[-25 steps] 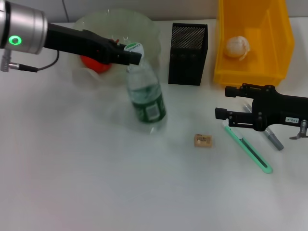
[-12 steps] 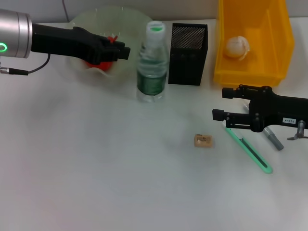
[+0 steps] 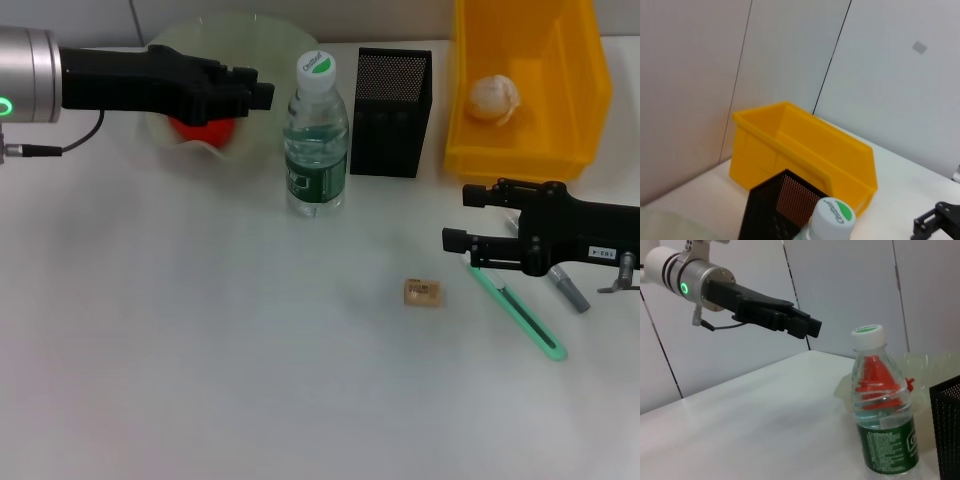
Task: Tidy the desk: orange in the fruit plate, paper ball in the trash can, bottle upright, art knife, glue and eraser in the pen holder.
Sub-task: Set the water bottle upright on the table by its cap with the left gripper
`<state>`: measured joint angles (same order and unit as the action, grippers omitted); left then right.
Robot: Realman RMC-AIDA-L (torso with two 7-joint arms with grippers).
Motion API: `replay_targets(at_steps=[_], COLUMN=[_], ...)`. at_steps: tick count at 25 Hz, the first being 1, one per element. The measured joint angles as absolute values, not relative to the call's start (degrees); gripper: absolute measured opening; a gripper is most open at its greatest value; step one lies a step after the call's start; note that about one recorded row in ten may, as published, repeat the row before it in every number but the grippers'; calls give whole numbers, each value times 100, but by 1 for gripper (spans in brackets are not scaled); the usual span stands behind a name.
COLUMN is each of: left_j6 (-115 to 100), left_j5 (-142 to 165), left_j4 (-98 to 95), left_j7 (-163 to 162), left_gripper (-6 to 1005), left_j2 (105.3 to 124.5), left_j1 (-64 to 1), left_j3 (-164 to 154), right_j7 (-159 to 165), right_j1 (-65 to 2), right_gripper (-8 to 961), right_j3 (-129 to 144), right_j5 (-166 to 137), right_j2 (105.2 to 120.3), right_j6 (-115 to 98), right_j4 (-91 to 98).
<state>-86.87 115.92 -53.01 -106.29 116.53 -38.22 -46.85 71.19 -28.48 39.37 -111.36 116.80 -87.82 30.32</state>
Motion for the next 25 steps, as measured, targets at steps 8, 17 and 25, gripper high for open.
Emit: replay_targets(at_steps=[8, 17, 25], left_j6=[-8161, -7708, -7557], left_j5=[11269, 10989, 10814], left_j4=[-4824, -4226, -3746], left_j7=[-9472, -8855, -8410], left_gripper=[425, 753, 809], left_j2=[11827, 11850, 11852], left_j1=[-3700, -3832, -4051], left_j3=[-4602, -4631, -4632], right_j7=[7177, 7187, 7195], right_j1=[-2841, -2867, -2865], right_gripper=[746, 746, 746], right_j3=[3946, 3935, 3907], right_j5=[-11145, -11145, -11125], right_j2=[11680, 11681, 11681], right_j6=[-8771, -8707, -8700], right_j4=[3008, 2970, 2964])
